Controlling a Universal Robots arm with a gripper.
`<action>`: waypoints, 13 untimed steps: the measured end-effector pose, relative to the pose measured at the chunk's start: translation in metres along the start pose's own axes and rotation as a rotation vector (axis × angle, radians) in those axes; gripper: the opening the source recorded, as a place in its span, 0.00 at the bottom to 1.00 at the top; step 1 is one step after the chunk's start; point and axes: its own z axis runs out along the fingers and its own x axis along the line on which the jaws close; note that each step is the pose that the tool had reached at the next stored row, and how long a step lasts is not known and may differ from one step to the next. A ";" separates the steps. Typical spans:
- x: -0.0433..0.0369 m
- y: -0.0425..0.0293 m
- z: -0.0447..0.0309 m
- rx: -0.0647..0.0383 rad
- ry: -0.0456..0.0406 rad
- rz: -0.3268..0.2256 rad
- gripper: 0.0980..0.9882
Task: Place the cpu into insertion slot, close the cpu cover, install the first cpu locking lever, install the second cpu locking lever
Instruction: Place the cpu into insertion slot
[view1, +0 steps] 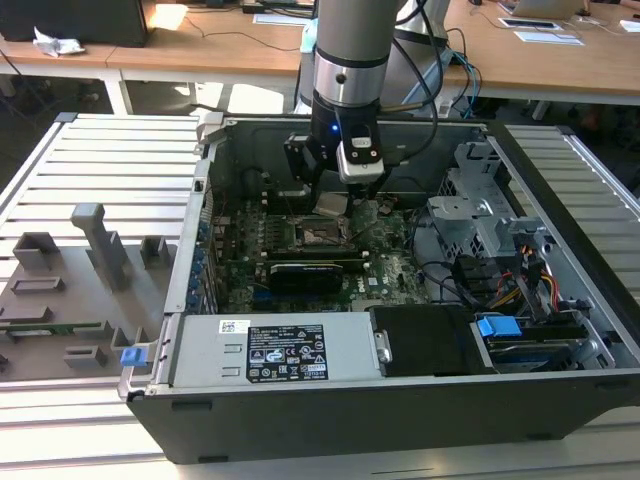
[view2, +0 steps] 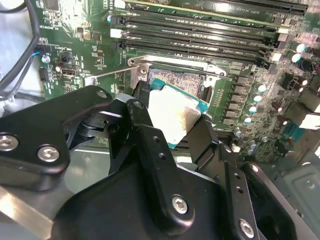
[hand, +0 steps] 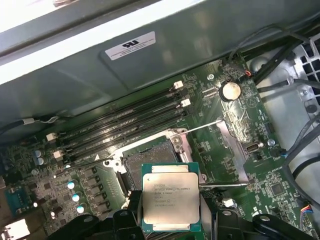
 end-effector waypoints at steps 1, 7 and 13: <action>0.0000 0.0000 0.0000 0.000 -0.0005 0.013 0.50; 0.0000 0.0000 0.0001 0.001 -0.0027 0.071 0.50; 0.0000 0.0000 0.0001 0.001 -0.0052 0.132 0.50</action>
